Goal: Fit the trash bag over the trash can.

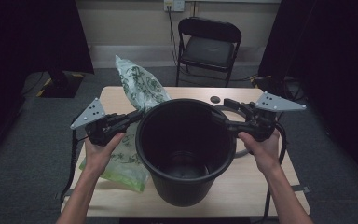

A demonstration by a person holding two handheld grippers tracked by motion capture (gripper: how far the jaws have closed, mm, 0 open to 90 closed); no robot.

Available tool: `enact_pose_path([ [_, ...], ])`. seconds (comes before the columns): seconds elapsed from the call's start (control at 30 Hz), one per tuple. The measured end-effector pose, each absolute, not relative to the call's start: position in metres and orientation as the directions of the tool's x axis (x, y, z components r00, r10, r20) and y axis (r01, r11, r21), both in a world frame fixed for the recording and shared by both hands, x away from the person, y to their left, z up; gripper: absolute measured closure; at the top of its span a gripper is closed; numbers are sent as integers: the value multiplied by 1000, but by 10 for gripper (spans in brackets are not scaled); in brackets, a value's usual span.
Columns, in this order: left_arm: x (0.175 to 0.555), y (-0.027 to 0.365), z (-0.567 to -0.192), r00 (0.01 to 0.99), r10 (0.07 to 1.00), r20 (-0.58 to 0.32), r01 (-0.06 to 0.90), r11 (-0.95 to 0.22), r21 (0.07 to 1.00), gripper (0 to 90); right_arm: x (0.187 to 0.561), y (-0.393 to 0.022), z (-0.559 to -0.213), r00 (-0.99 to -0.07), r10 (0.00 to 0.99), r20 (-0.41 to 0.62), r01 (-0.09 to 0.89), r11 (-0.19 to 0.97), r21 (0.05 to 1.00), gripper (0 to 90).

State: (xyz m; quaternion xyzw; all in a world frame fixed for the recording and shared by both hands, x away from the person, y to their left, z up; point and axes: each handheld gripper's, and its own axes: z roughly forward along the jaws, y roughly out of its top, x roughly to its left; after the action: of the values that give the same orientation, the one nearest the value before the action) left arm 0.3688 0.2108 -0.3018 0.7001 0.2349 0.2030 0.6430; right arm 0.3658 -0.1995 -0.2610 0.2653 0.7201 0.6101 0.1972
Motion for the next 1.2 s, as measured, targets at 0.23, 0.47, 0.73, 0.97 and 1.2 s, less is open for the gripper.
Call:
enact_pose_path([
  [0.23,356,198,-280,844,536,8,15,-39,999,900,365,-191,-258,-792,610,25,142,144,979,322],
  [0.47,340,176,-265,895,445,41,-29,-33,999,900,357,-181,-248,-809,588,-4,112,161,981,320],
  [0.73,323,155,-254,923,371,102,-84,-65,994,900,347,-167,-237,-844,537,-16,84,162,983,323],
  [0.97,324,150,-260,930,357,89,-66,-75,995,900,343,-148,-229,-874,486,-32,78,205,976,331],
  [1.2,322,143,-254,940,322,112,-82,-105,991,900,343,-130,-213,-904,426,-36,58,206,977,327],
])
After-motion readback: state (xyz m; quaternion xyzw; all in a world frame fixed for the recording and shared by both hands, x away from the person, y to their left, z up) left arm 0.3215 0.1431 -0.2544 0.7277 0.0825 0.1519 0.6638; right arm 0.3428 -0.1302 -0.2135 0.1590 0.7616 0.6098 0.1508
